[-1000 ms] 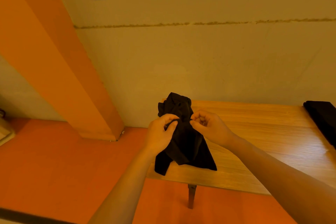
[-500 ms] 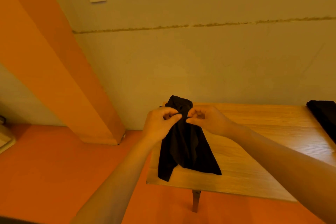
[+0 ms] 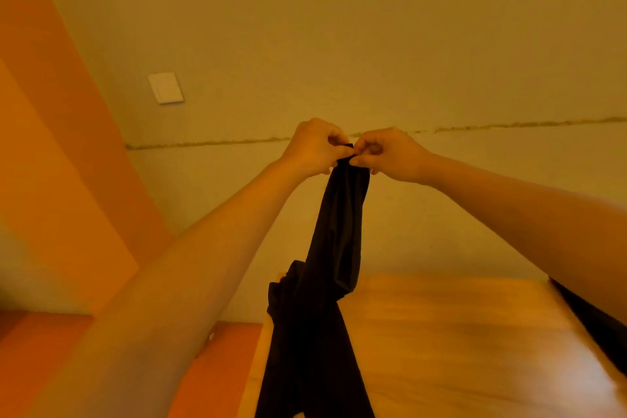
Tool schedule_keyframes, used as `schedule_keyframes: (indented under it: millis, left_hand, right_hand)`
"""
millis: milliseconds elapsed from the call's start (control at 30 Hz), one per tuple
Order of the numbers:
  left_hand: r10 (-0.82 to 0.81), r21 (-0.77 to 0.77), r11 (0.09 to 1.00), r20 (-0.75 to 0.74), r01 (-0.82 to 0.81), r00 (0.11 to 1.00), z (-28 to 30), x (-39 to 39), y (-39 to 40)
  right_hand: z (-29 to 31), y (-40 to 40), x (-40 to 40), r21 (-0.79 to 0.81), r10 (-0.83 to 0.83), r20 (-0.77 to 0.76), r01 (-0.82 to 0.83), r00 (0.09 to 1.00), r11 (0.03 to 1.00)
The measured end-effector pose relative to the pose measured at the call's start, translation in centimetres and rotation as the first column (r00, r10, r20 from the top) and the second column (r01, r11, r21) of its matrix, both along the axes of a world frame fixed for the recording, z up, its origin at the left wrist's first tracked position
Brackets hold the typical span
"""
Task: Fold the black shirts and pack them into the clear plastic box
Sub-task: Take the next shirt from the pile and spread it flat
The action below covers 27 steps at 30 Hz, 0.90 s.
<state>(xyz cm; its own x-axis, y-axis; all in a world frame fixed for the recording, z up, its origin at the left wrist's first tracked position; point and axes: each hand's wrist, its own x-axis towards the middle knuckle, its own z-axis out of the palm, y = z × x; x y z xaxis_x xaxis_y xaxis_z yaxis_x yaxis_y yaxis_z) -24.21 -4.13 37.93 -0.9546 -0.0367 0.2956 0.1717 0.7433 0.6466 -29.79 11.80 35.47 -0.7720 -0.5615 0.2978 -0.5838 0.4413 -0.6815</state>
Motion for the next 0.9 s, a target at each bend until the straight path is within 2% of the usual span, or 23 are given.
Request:
schedule_keyframes:
  millis: [200, 367, 600, 900]
  left_hand:
    - [0.032, 0.198, 0.980, -0.107, -0.011, 0.994, 7.4, -6.1, 5.6]
    - [0.076, 0.433, 0.901, -0.178, 0.009, 0.981, 11.3, -10.4, 8.8]
    - [0.261, 0.556, 0.817, -0.117, -0.154, 0.958, 10.5, -15.4, 8.3]
    - [0.395, 0.595, 0.738, 0.000, -0.318, 0.918, 6.7, -18.1, 5.5]
  right_hand:
    - [8.3, 5.8, -6.2, -0.118, -0.084, -0.126, 0.069, 0.988, 0.991]
    - [12.4, 12.6, -10.9, -0.170, -0.192, -0.187, 0.161, 0.963, 0.972]
    - [11.5, 24.0, -17.1, -0.123, -0.331, -0.107, 0.317, 0.938, 0.940]
    - [8.4, 35.1, -22.2, -0.169, -0.510, 0.029, 0.507, 0.860, 0.845]
